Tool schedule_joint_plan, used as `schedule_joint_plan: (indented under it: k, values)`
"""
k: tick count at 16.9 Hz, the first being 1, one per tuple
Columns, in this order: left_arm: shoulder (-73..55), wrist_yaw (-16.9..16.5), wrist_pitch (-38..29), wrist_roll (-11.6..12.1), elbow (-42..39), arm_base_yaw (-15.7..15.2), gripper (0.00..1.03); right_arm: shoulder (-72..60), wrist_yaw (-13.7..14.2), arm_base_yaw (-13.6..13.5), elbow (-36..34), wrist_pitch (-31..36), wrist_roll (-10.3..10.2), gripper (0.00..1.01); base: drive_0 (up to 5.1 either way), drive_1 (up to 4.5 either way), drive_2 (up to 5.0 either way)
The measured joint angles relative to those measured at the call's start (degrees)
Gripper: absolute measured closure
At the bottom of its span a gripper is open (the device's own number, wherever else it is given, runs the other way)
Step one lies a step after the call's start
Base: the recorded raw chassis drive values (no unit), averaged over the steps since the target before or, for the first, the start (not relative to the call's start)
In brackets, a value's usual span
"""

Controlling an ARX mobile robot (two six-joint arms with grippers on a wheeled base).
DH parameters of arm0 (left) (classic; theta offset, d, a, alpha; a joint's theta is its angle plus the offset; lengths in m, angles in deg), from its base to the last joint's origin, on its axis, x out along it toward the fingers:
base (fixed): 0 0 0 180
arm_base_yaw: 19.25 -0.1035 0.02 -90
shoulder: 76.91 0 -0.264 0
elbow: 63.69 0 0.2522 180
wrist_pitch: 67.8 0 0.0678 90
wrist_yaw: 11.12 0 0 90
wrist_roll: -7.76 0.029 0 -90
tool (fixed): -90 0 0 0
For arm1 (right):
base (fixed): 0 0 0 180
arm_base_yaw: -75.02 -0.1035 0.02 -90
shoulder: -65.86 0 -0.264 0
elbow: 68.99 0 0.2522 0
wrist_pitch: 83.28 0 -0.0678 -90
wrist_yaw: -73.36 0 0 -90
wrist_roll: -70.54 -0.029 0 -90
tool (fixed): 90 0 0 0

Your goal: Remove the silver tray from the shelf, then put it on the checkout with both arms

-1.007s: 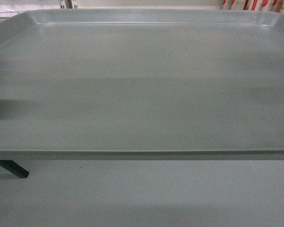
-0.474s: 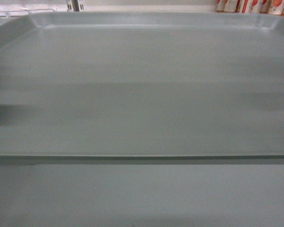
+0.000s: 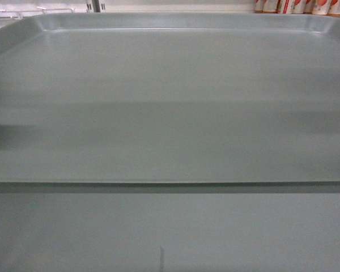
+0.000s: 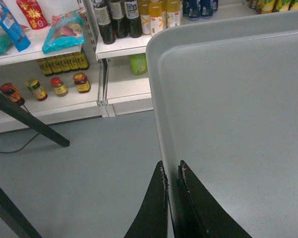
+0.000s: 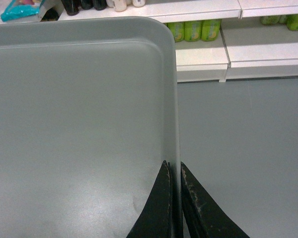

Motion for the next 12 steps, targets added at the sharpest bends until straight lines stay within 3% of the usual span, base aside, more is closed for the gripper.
schedule_joint_plan:
  k: [5, 12]
  values:
    - [0.04, 0.0, 0.35, 0.09, 0.02, 0.0, 0.99, -0.04, 0.0, 0.0, 0.0, -0.39, 0.0, 0.98, 0.0, -4.15, 4.2]
    - [0.28, -0.04, 0.17, 0.11, 0.02, 0.0, 0.99, 0.35, 0.0, 0.0, 0.0, -0.31, 0.0, 0.98, 0.0, 0.0, 0.0]
